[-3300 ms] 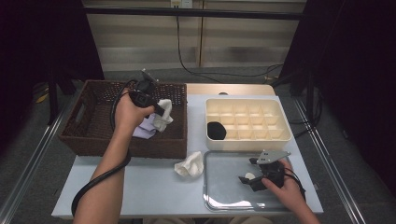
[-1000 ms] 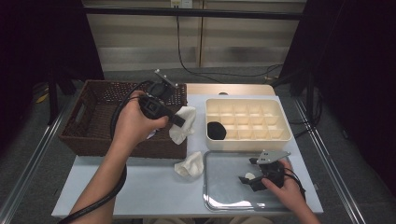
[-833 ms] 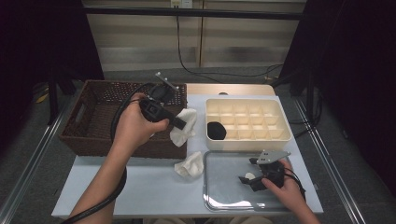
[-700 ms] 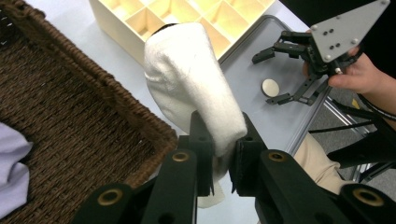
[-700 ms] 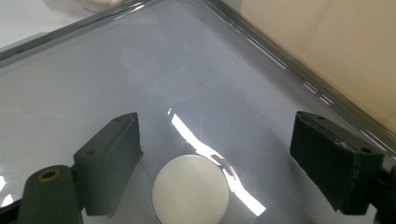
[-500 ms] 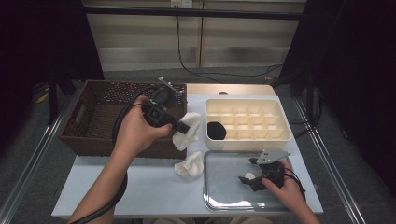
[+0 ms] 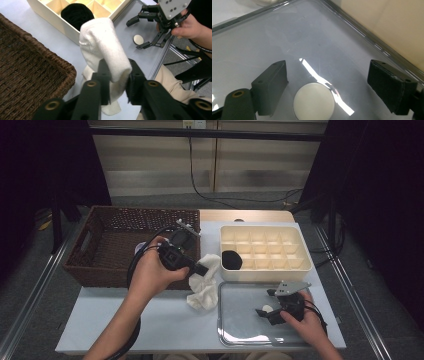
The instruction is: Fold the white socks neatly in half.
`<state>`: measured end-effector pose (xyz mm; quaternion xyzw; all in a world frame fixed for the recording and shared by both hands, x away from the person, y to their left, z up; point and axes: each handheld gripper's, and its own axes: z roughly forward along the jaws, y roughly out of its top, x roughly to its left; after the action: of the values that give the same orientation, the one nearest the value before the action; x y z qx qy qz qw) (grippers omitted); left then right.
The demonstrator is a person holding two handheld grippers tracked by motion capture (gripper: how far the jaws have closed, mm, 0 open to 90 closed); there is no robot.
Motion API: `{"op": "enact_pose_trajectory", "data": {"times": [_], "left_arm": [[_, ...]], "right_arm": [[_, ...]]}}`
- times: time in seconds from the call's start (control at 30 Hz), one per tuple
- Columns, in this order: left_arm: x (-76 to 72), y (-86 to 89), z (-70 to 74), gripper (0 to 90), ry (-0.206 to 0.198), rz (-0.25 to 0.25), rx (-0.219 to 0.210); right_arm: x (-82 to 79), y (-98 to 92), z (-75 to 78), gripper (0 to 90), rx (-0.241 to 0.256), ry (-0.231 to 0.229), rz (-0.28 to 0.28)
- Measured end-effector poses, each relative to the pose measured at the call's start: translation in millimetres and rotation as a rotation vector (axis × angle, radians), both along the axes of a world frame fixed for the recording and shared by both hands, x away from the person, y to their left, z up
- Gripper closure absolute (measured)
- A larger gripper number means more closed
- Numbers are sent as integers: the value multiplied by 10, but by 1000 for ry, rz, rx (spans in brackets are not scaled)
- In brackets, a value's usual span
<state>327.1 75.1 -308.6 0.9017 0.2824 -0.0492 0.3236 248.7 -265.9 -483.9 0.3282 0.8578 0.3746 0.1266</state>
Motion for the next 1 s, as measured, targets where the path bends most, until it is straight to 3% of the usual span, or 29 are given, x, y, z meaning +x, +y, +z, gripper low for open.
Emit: {"op": "enact_pose_trajectory", "data": {"times": [0.13,0.27,0.57,1.0], "left_arm": [[-9,10,-75,541,-39,29,0],[-62,51,-172,462,-78,53,9],[-216,197,-391,417,-142,94,-7],[-331,310,-671,418,-137,138,-33]], "right_arm": [[-1,0,0,160,-1,-1,0],[-1,0,0,160,-1,-1,0],[-1,0,0,160,0,0,0],[-1,0,0,160,0,0,0]]}}
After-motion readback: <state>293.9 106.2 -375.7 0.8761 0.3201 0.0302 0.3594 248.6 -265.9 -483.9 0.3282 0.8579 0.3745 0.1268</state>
